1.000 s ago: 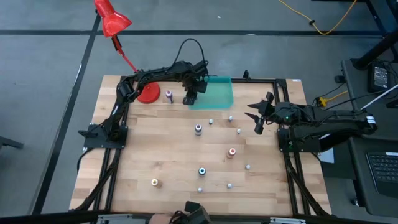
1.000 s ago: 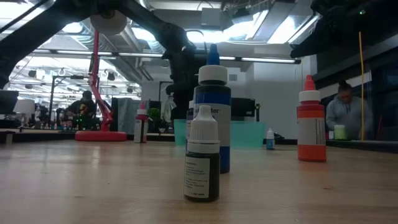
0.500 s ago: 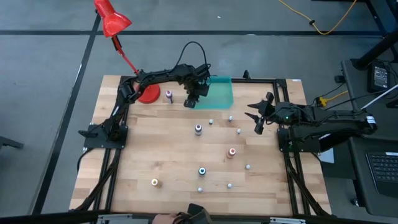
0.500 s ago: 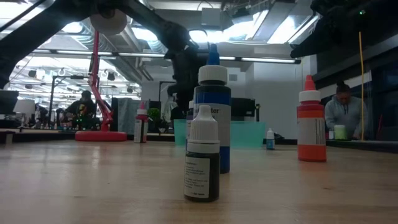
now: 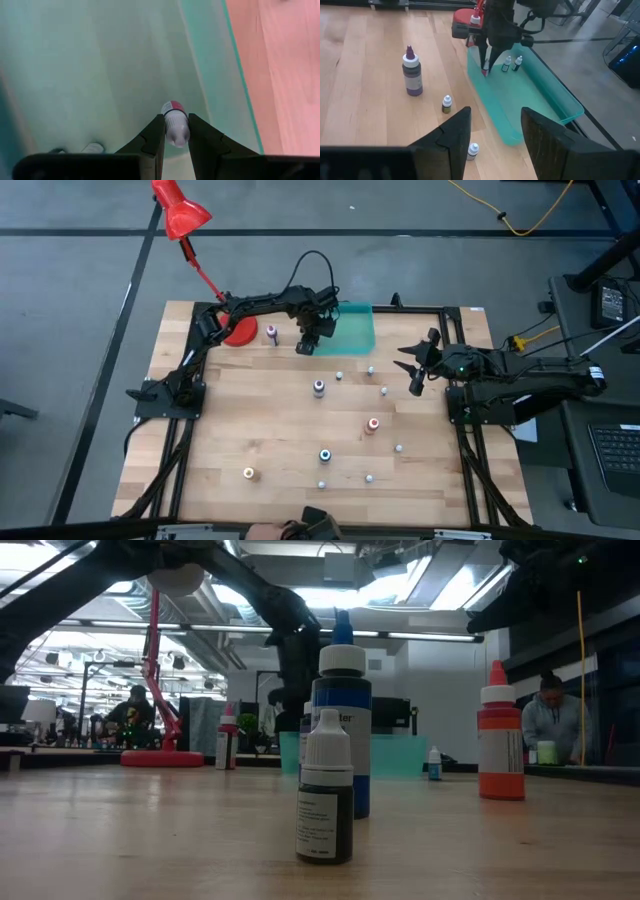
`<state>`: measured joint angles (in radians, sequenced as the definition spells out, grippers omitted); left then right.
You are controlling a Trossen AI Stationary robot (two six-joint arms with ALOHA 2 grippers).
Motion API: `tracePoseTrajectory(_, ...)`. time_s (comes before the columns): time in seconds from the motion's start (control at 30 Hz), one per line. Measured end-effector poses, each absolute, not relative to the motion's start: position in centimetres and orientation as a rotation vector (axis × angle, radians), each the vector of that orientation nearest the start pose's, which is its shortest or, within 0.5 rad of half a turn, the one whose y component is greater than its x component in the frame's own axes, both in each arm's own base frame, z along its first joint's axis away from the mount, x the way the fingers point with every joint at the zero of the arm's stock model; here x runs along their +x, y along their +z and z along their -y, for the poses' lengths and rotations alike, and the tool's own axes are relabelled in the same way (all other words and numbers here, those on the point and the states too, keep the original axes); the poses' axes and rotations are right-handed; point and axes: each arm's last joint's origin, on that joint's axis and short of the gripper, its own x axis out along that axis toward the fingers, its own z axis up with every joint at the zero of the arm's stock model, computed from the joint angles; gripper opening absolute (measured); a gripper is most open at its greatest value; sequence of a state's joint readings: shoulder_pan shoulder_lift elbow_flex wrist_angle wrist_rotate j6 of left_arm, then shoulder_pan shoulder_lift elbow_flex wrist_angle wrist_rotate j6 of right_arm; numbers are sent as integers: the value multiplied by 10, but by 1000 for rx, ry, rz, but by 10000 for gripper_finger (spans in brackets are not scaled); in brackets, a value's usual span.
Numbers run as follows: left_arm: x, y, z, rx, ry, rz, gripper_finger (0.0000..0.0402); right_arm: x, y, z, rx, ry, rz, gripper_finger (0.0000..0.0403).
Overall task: Pick & Place food coloring
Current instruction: Put the left small pink food coloring bottle into the green bin
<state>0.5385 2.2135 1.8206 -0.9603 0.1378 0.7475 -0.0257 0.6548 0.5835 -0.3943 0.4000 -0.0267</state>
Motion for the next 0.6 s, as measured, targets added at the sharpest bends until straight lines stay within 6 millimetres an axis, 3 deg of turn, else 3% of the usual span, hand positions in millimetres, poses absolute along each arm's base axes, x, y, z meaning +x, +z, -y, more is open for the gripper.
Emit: tracePoseTrajectory(0.6,387,182,-228,238,-120,-1338,118,143,264,15,-89,-418,-461,175)
